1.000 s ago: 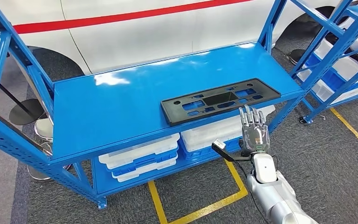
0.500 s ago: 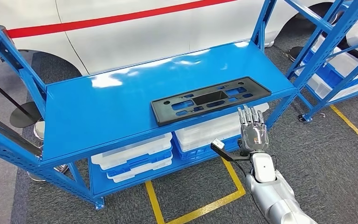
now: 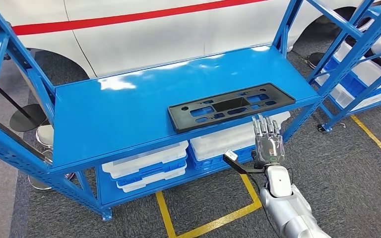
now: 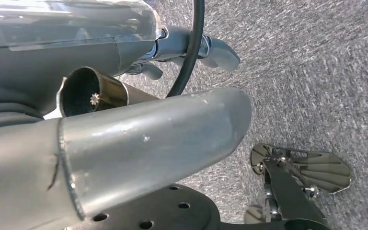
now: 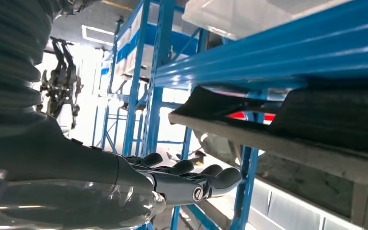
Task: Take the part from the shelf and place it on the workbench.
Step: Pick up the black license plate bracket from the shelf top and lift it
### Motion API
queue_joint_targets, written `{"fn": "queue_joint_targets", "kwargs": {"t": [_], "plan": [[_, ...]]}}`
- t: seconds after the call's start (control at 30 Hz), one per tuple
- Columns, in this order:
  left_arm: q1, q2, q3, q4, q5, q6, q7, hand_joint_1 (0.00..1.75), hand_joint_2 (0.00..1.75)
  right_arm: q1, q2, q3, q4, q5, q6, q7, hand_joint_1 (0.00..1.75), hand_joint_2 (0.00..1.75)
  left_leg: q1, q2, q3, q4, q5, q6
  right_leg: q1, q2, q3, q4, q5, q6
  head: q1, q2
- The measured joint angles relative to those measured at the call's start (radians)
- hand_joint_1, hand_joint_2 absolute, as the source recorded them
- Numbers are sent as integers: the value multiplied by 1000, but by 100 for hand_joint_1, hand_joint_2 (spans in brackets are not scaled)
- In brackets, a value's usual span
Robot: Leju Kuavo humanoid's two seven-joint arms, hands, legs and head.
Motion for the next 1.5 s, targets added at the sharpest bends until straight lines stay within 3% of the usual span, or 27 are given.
{"fn": "queue_joint_targets", "kwargs": {"t": [0.07,0.17,0.3,0.6,0.87,1.1,1.5], "plan": [[-1,0,1,0,0,1,-9,0,0,20,-9,-11,-27,-4,0,0,0,175,-2,-1,-1,-1,0,-11,6,1,32,-72,17,-11,0,0],[1,0,2,0,-4,0,-33,0,0,69,-27,-33,-80,-7,0,1,0,175,-2,-1,0,-1,-2,-28,9,1,35,-80,18,-26,0,0],[-2,2,1,0,-23,-14,-32,0,0,172,-63,-81,-181,-9,0,1,0,175,0,0,13,-11,-4,-10,13,1,46,-86,14,-30,0,0],[3,-19,-38,0,-91,-51,89,0,0,546,-107,-328,-509,-17,6,-78,0,175,3,0,18,-15,-9,-23,18,-2,49,-82,5,-38,-1,0],[-4,-50,-51,0,-89,-39,91,0,0,590,-105,-401,-631,28,12,-122,0,175,1,5,19,-15,-10,-27,17,3,49,-82,6,-36,-1,0],[-6,-59,-49,0,-58,-26,70,0,0,567,-107,-356,-698,43,1,-138,0,175,-1,5,19,-14,-9,-27,17,3,49,-82,7,-35,-1,0],[-6,-65,-32,0,-37,-10,58,0,0,476,-150,-37,-772,45,1,-57,0,175,-1,5,19,-14,-8,-28,17,3,50,-82,8,-35,-1,0]]}}
